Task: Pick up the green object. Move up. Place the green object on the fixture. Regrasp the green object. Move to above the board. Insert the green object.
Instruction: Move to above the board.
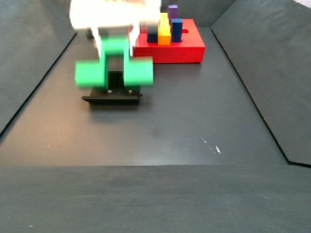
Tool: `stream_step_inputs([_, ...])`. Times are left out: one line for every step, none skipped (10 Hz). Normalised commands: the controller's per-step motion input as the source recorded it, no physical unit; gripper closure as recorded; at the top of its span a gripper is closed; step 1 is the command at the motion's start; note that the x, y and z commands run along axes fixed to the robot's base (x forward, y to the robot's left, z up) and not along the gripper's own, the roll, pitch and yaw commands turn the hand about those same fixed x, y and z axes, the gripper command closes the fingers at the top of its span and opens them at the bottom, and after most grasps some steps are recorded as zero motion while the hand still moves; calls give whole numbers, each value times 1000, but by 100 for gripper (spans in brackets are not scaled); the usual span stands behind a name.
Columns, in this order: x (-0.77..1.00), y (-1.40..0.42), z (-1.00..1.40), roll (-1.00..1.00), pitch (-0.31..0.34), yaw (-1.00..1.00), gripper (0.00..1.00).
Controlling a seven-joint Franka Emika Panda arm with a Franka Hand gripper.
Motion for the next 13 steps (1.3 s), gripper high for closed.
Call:
stream_step_inputs([-48,-3,1400,-110,14,-11,100])
stream_step_inputs([-52,9,1400,-85,11,-3,100])
stream_step_inputs([-36,-13,1400,-39,33,0,100])
stream_step_inputs([-39,-15,1400,-15,37,-1,100])
stream_step_inputs([-38,-11,1400,-20,37,9,100])
stream_step_inputs([-18,-15,856,-17,45,14,100])
stream_step_inputs([6,-10,465,-7,55,16,100])
stream_step_inputs([24,-12,230,12,69,22,100])
stream_step_inputs([-875,-1400,285,-1000,51,37,100])
stream_step_inputs([-886,-1400,272,-1000,47,39,100])
stream_step_inputs([-937,-1400,293,-1000,28,47,100])
stream_step_inputs([-962,-1400,257,-1000,25,49,100])
stream_step_inputs([-954,-1400,270,-1000,19,53,100])
